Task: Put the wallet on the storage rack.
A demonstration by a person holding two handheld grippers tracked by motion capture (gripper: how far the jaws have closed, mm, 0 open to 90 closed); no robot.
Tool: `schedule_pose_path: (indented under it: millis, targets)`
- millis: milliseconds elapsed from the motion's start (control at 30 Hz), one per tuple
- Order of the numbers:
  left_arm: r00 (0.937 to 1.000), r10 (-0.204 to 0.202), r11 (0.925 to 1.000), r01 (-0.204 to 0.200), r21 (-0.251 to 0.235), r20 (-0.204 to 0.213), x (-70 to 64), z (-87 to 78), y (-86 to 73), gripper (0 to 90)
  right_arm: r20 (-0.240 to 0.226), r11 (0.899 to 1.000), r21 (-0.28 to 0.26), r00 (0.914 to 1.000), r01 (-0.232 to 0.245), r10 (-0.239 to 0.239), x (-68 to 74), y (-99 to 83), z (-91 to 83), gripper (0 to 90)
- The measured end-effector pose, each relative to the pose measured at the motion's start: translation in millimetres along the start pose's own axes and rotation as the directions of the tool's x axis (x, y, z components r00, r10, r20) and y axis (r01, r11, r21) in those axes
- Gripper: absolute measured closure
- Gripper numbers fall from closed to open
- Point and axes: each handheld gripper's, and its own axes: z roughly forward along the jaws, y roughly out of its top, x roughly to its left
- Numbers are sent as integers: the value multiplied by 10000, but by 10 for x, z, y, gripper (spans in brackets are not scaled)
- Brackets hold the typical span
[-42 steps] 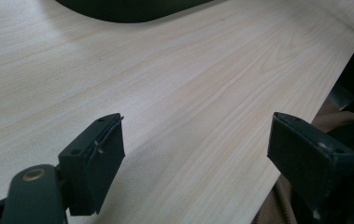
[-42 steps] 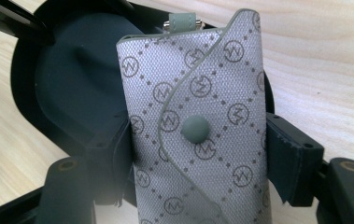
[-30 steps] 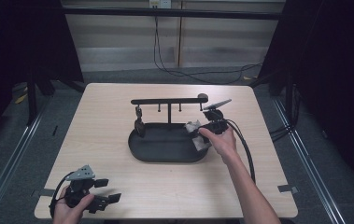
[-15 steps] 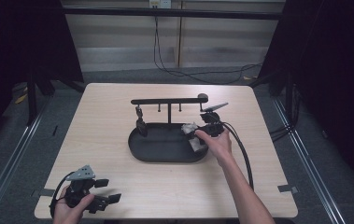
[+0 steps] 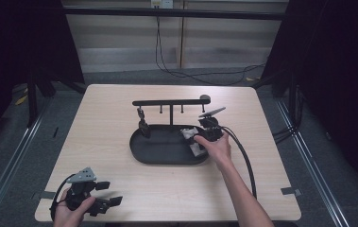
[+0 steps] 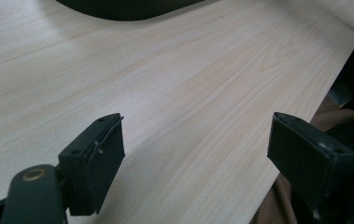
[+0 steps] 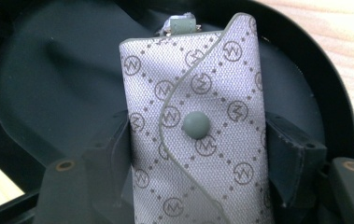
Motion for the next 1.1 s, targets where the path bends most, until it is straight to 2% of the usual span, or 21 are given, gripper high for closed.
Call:
schedule_pose_path:
  millis: [133, 267, 433, 600, 667, 767, 1100]
  targets:
    - [10000, -1, 10000, 1, 9, -6, 0, 2, 0, 186, -93, 9997, 247, 10000, -31, 34, -18, -4, 30, 284]
    - [10000, -4, 10000, 4, 7, 27, 2, 1, 2, 187, 70, 9998, 184, 10000, 62, -64, -10, 13, 18, 299]
    - [10000, -39, 10000, 39, -87, -18, 4, -1, 2, 186, -45, 10000, 62, 10000, 8, -8, -19, 13, -47, 265]
    - [9999, -90, 9999, 89, -114, -67, 7, -3, 2, 186, -153, 9994, -308, 9998, 152, -157, -35, -11, -139, 253]
    - [9999, -117, 9999, 116, -121, -87, 10, -6, 1, 186, -103, 9983, -451, 9992, 368, -373, -39, -16, -172, 254]
    - [9997, -203, 9996, 201, -175, -130, 12, -11, -5, 186, -191, 9954, -849, 9987, 452, -470, -58, -47, -230, 256]
    - [9996, -255, 9993, 251, -265, -133, 15, -5, -1, 186, 16, 9875, -1380, 9970, 766, -771, -193, -224, -422, 236]
